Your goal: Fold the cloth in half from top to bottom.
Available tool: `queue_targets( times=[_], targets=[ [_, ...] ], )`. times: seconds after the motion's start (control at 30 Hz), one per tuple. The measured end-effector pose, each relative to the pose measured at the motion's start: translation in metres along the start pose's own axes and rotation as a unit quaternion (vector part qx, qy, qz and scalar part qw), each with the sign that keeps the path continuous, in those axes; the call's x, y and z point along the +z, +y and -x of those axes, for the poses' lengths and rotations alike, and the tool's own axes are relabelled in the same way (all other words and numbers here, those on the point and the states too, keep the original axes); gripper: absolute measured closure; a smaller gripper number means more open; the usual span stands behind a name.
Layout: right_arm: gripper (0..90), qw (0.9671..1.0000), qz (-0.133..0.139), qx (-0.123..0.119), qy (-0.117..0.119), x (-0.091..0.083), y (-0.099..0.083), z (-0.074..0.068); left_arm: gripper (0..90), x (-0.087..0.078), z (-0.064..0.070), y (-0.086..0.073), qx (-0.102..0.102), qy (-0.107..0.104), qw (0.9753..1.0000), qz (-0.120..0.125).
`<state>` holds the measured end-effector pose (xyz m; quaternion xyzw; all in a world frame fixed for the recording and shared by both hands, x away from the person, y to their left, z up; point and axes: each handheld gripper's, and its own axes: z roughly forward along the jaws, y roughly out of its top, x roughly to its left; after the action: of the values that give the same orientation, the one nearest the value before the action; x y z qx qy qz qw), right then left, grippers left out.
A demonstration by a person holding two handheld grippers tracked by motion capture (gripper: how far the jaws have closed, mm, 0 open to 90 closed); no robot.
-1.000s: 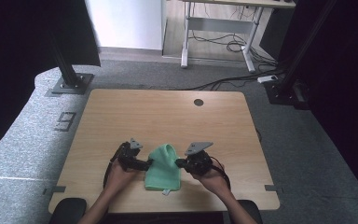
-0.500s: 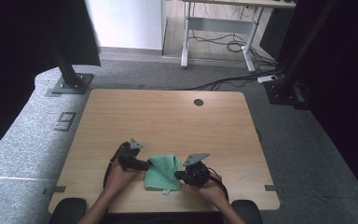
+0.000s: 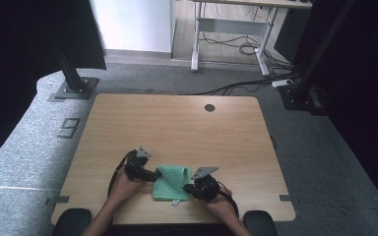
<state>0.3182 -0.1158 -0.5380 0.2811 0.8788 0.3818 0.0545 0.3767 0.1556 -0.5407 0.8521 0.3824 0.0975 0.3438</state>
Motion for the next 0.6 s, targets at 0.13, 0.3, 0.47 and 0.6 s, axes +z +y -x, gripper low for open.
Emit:
queue_targets(
  times=[0.13,0.3,0.47,0.6],
  targets=[
    [84.4,1.0000,0.000,-0.004,-0.004,0.000,0.000,-0.001,6.2,-0.011,0.008,0.007,0.027,-0.009,0.9996,0.006],
    [84.1,0.9999,-0.001,-0.003,-0.010,0.000,0.000,-0.003,7.4,-0.032,0.004,0.023,0.014,-0.019,0.9988,0.044],
    [84.0,0.9999,0.000,-0.002,-0.010,0.000,0.000,-0.003,7.7,-0.029,0.000,0.047,0.015,-0.003,0.9988,0.047],
    [83.7,0.9999,-0.001,-0.002,-0.012,0.000,0.000,-0.004,7.7,-0.007,0.005,0.068,0.043,0.001,0.9990,0.015]
  ],
)
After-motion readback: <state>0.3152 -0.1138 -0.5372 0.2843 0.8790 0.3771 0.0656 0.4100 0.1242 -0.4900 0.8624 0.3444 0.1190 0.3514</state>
